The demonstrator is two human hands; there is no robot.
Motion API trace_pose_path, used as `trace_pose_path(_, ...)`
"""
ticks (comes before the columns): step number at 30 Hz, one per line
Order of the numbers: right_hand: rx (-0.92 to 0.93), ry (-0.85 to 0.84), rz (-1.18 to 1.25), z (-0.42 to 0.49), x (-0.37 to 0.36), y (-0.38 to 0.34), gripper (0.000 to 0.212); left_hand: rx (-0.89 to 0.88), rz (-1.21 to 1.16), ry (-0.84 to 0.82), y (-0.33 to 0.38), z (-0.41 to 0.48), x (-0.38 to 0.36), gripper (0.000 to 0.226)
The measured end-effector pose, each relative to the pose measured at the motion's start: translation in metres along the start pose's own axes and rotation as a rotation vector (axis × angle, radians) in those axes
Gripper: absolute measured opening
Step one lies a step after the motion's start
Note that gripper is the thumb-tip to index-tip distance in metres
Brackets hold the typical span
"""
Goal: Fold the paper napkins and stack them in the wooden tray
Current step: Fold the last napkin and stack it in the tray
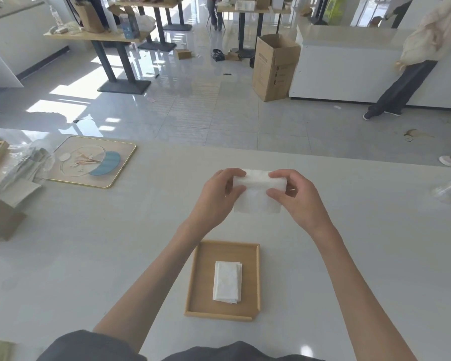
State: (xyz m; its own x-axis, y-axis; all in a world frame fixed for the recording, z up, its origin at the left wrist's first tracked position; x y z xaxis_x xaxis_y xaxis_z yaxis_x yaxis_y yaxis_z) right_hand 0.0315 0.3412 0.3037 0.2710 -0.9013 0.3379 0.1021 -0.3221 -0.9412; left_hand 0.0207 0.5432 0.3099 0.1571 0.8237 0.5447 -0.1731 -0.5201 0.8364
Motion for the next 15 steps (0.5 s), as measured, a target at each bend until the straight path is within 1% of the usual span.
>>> trace_pose_path(4, 0.078, 0.065, -0.179, 0.004, -0.0028, -0.0015, 0.018, -0.015, 0.171, -0.004, 0.0023, -0.0033, -0.0006, 0.019)
trace_pose_path(6, 0.103, 0.081, -0.255, 0.0049, -0.0044, -0.0007, 0.016, -0.03, 0.168, 0.025, 0.0022, -0.0044, -0.0001, 0.014)
trace_pose_path(8, 0.113, 0.086, -0.269, 0.0046, -0.0032, -0.0016, 0.01, -0.008, 0.098, 0.021, 0.0015, -0.004, 0.003, 0.011)
trace_pose_path(10, 0.104, 0.055, -0.173, 0.0032, -0.0013, -0.0048, 0.003, 0.049, -0.013, -0.021, 0.0007, -0.0033, 0.007, 0.008)
trace_pose_path(13, 0.068, 0.036, -0.002, 0.002, -0.0022, -0.0093, 0.006, 0.119, -0.253, -0.079, -0.0015, -0.0048, 0.009, 0.009)
trace_pose_path(15, 0.04, 0.021, 0.088, 0.0022, -0.0049, -0.0088, 0.007, 0.134, -0.344, -0.073, -0.004, -0.0075, 0.0074, 0.011)
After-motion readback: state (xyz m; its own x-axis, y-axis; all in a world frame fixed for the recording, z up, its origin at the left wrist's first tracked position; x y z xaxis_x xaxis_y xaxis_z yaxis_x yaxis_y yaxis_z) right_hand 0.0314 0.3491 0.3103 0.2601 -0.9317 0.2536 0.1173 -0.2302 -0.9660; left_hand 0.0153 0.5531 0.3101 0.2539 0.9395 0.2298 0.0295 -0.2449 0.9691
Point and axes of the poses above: each hand's wrist, its own z-axis towards the middle knuckle, its own x-axis out of the back of the hand, y = z × x, the point moved 4 cm from there along z, towards the middle knuckle, and after that the axes turned 12 degrees about -y, right-handed, at the moved point
